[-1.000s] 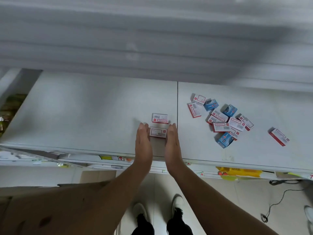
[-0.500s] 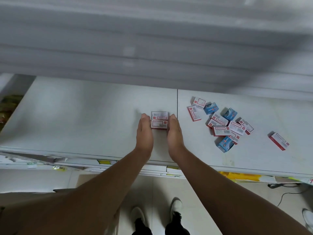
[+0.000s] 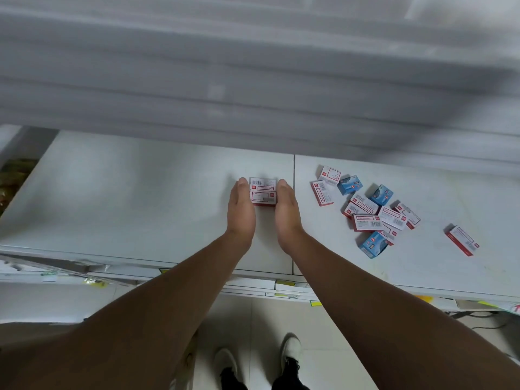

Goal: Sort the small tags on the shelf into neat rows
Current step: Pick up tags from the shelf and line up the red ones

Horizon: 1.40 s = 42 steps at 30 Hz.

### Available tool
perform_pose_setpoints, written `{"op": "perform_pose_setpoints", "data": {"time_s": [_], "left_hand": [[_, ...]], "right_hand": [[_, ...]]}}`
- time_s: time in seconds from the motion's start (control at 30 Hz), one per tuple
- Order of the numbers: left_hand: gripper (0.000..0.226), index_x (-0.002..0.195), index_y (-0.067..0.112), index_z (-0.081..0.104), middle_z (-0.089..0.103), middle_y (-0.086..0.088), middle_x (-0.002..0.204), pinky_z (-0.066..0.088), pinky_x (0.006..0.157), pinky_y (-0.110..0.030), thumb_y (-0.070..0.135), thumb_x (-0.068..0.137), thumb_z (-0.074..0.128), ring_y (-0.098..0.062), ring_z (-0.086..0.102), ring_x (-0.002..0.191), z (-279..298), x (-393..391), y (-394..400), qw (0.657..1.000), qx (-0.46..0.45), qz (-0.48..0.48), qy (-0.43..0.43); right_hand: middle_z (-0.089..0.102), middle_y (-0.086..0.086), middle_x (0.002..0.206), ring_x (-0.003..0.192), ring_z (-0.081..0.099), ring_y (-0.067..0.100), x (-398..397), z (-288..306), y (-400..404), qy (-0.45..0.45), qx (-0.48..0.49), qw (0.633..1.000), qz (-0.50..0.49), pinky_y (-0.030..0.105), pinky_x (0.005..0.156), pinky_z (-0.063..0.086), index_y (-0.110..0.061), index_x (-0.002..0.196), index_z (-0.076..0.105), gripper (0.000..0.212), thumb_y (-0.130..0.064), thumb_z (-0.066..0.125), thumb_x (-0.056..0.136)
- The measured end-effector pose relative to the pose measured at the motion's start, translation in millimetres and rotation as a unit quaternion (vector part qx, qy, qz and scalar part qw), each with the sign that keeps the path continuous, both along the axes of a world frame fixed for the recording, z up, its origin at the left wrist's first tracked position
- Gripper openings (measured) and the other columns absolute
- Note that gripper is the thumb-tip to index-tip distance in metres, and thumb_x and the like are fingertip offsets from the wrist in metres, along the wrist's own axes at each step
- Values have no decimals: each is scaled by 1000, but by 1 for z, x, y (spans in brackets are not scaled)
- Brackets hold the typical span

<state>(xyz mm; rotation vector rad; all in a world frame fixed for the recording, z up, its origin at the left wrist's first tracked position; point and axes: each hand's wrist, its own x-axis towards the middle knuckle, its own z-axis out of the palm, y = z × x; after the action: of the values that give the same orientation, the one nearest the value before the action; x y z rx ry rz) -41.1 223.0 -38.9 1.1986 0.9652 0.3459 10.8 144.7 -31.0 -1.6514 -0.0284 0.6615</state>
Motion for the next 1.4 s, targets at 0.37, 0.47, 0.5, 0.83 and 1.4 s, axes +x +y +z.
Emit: {"op": "perform_pose_setpoints", "data": {"time_s": [0.37, 0.47, 0.5, 0.83, 1.4], "left_hand": [[53, 160, 19, 44, 52, 2, 158, 30, 113, -25, 44, 114, 36, -19, 47, 146, 14, -16, 7, 984, 149, -58, 74], [48, 158, 21, 47, 54, 1, 156, 40, 105, -25, 34, 111, 50, -19, 57, 136, 20, -33, 13, 954, 250, -126, 104], [47, 156, 23, 49, 56, 2, 155, 46, 104, -27, 33, 110, 53, -19, 60, 130, 24, -38, 17, 937, 286, -163, 114], [44, 147, 30, 58, 59, 3, 151, 51, 106, -42, 44, 107, 45, -24, 58, 133, 122, -68, 46, 701, 525, -379, 298], [47, 131, 31, 68, 71, 4, 126, 56, 87, -37, 57, 98, 45, -25, 67, 110, 160, -75, -12, 596, 609, -423, 307]], "right_hand": [[58, -23, 118, 108, 55, -8, -2, 14, -19, -95, -74, 991, 54, 22, 103, 34, -28, 141, 54, 37, -42, 35, 113], [66, -9, 130, 121, 59, 10, 0, 21, -32, -162, -147, 970, 104, 35, 111, 43, -23, 137, 63, 35, -38, 44, 110], [65, -2, 137, 127, 58, 17, 4, 24, -36, -180, -174, 959, 134, 39, 113, 44, -22, 139, 63, 39, -39, 47, 108], [69, 8, 130, 119, 63, 29, 17, 111, -58, -279, -413, 801, 332, 34, 90, 49, -21, 130, 67, 44, -47, 50, 100], [67, 6, 126, 113, 63, 30, -23, 159, -101, -363, -496, 713, 337, 43, 92, 56, -24, 126, 68, 42, -49, 55, 95]]}}
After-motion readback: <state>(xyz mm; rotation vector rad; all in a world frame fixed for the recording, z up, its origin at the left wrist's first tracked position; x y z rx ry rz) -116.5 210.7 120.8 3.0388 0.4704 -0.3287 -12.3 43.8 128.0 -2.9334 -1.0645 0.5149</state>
